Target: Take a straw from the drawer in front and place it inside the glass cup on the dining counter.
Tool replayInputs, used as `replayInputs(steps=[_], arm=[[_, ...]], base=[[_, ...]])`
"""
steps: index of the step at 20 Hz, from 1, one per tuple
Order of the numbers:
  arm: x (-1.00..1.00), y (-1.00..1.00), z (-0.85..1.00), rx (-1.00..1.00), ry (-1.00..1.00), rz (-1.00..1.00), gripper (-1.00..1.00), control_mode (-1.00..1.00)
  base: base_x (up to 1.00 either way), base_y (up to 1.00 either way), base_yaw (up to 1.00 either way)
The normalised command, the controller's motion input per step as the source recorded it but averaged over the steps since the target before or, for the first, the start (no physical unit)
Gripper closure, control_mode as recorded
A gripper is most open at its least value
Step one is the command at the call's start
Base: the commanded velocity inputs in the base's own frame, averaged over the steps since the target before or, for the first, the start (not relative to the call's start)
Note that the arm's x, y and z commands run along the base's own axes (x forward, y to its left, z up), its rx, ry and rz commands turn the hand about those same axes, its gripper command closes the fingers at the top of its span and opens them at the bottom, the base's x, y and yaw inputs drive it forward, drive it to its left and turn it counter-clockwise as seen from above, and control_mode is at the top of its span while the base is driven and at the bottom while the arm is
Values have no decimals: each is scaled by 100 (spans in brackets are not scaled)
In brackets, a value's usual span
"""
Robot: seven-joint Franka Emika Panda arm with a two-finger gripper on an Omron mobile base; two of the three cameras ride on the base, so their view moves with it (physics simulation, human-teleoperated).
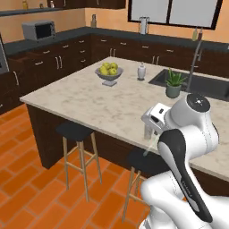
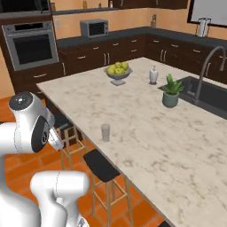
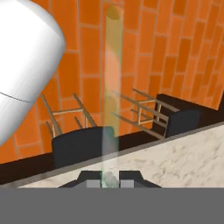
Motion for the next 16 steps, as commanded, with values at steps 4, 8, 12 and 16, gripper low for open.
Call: replayInputs(steps=[4,8,12,16], arm=[[0,0,0,0,0,0,100,100],[0,0,0,0,0,0,100,100],[0,0,0,0,0,0,100,100],[0,0,0,0,0,0,100,100]], base=[[0,25,-50],[1,36,-54],[7,64,-51],[2,63,-51]])
